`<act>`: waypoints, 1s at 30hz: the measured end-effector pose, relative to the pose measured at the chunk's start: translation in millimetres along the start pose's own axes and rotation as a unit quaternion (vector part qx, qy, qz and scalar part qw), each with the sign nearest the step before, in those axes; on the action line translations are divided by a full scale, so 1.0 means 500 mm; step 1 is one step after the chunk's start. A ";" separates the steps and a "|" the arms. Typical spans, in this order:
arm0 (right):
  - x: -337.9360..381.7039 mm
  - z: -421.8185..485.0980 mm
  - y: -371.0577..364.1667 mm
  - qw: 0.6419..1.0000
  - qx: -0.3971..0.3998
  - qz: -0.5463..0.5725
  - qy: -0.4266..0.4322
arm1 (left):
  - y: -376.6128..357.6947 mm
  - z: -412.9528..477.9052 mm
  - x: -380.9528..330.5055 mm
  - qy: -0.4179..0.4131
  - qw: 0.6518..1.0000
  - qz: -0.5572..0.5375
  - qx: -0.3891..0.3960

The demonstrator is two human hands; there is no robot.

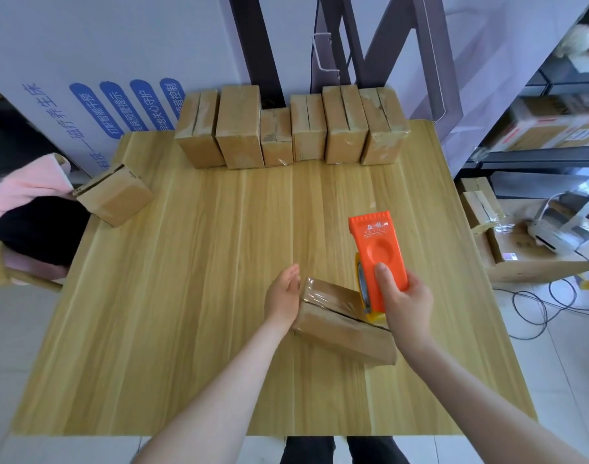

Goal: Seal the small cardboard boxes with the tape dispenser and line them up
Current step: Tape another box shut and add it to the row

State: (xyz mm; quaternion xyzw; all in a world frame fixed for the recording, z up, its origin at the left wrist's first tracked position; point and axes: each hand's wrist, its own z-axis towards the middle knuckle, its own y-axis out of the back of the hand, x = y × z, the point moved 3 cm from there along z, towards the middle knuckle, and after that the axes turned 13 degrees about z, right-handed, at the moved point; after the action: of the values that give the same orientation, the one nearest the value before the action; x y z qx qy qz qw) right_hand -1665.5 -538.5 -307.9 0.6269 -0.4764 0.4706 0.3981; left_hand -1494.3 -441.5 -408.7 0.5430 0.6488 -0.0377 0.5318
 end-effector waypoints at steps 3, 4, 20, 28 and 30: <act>0.010 0.002 0.001 1.000 0.009 0.007 -0.023 | -0.017 -0.005 -0.092 -0.165 0.977 0.138 0.015; 0.016 -0.001 0.006 0.999 0.005 0.017 -0.030 | -0.032 -0.010 -0.113 -0.192 0.963 0.181 0.060; 0.065 -0.038 0.050 0.980 0.176 -0.089 -0.038 | 0.085 -0.128 0.064 0.155 0.948 0.273 -0.047; 0.101 -0.045 0.021 0.955 0.252 -0.156 0.026 | 0.180 -0.154 -0.164 -0.025 0.984 -0.157 -0.085; 0.111 -0.047 0.014 0.950 0.259 -0.169 0.041 | 0.200 -0.163 -0.201 -0.060 0.981 -0.173 -0.070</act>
State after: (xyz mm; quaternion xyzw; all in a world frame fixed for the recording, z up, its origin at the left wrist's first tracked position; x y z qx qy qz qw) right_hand -1671.7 -530.3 -248.0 0.7598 -0.2086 0.5293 0.3147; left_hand -1488.5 -416.3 -247.4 0.3808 0.7009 -0.1157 0.5919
